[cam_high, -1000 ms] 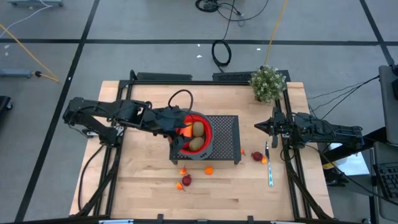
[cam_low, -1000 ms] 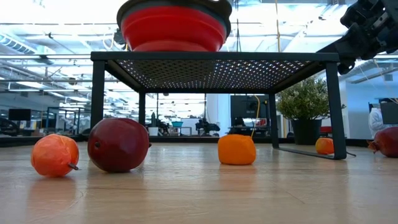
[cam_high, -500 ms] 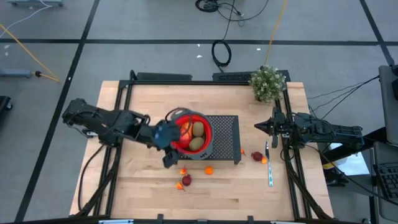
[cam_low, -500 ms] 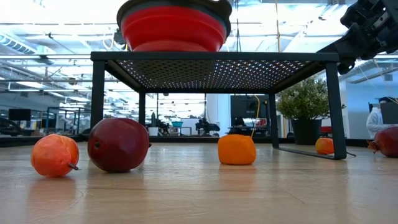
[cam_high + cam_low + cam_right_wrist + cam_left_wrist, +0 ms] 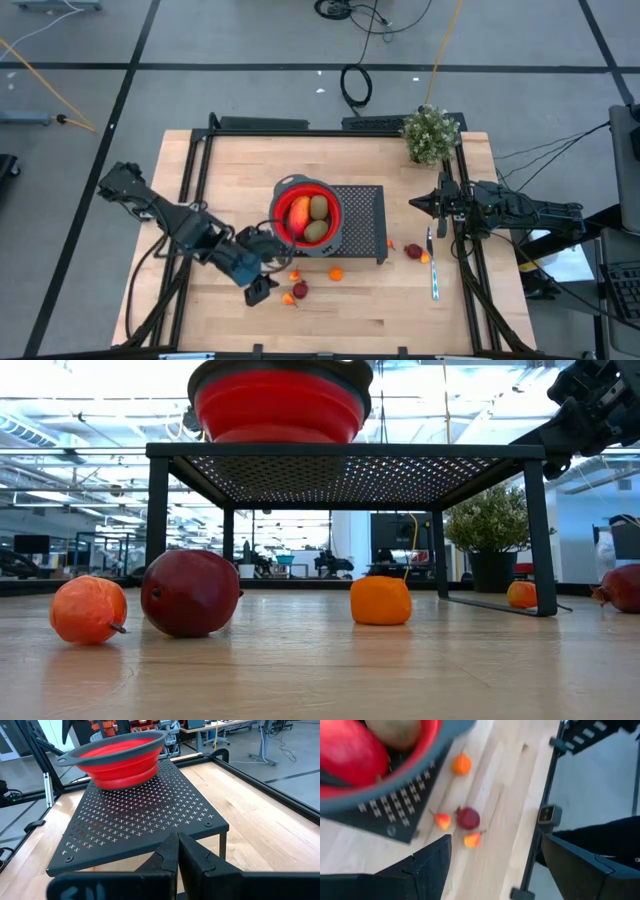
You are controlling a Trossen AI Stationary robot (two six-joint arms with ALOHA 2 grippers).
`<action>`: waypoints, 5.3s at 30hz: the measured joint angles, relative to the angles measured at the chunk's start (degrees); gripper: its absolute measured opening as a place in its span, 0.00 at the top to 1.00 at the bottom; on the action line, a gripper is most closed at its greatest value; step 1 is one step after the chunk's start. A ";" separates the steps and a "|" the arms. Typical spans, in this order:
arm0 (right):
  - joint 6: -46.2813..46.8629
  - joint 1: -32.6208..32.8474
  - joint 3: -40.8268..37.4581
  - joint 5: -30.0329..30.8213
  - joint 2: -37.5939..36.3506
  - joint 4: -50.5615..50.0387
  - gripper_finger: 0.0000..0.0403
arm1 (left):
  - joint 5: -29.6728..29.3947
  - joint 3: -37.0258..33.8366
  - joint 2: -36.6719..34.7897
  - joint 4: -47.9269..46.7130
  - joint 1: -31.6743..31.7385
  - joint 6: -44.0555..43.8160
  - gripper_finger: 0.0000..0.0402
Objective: Pick & Place Fruit
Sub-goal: Put the pomegranate into the red colander on the shelf
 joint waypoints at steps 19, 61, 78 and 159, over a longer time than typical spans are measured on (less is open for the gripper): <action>-0.32 0.00 0.00 0.03 0.02 -0.05 1.00 | 1.51 -12.47 1.74 11.80 -3.95 -33.22 0.23; -7.55 0.00 0.00 0.03 0.00 -0.28 1.00 | -1.47 8.32 30.57 6.25 -1.42 -64.71 0.23; -7.54 0.00 -0.02 0.01 0.00 -0.33 1.00 | -5.55 8.32 33.07 0.93 -1.15 -57.57 0.23; -7.54 -0.01 0.00 0.01 0.02 -0.28 1.00 | -6.08 8.30 39.65 4.72 -0.06 -58.10 0.44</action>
